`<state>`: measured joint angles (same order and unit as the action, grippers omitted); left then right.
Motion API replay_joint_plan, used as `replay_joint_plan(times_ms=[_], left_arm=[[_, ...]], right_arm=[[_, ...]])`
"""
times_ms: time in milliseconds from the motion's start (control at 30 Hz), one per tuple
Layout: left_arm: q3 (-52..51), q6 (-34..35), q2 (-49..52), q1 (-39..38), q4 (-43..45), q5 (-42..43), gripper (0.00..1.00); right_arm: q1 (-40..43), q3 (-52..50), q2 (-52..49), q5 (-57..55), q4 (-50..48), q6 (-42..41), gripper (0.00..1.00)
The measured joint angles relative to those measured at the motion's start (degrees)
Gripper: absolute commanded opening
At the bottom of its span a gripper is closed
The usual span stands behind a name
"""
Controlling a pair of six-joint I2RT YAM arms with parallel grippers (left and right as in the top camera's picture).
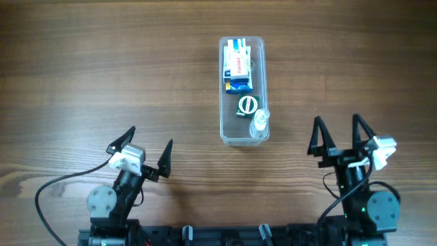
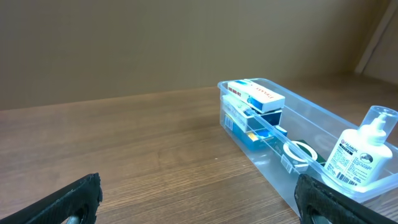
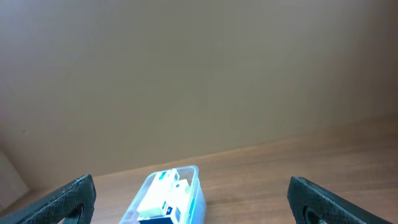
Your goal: Pack container
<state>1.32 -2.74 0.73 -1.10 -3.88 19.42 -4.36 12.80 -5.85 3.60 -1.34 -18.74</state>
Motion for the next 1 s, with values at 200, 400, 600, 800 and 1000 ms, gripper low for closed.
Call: replay_joint_plan(times_ms=[200,400,600,800,1000], left_arm=[[0.0,0.0,0.0,0.0,0.0,0.0,1.0],[0.0,0.0,0.0,0.0,0.0,0.0,1.0],[0.0,0.0,0.0,0.0,0.0,0.0,1.0],[0.0,0.0,0.0,0.0,0.0,0.0,1.0],[0.0,0.0,0.0,0.0,0.0,0.0,1.0]], right_arm=[[0.0,-5.3,3.6,1.9,-4.0,0.8,1.0],[0.0,-5.4,3.9,2.9,-4.3,4.4,1.0],[0.0,-6.1,4.7,3.0,-6.3,5.6,1.0],[0.0,-9.9,4.7,4.2,-8.3,5.6,1.0],[0.0,-12.3,4.8,4.3,-8.5,5.9,1.0]])
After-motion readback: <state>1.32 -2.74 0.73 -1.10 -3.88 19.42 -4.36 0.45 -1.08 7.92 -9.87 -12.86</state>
